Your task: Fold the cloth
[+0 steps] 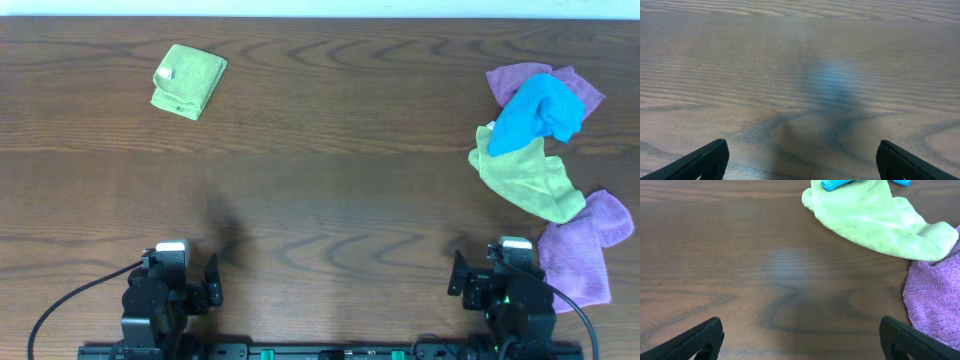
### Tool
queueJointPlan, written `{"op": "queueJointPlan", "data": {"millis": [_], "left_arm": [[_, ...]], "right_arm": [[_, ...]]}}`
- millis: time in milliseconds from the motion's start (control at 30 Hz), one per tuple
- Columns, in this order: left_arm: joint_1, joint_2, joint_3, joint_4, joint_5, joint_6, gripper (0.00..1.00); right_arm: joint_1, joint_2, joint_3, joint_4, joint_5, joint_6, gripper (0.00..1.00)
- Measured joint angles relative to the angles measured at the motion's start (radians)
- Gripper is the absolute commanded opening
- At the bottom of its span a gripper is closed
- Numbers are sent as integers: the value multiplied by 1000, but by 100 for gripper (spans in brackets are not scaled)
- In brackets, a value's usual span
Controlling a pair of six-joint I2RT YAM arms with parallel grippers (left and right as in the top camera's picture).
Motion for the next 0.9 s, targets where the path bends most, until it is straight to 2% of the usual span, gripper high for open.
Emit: {"op": "queueJointPlan", "data": {"millis": [900], "left_arm": [[0,0,0,0,0,0,95]], "right_arm": [[0,-10,0,-21,0,0,99]]}}
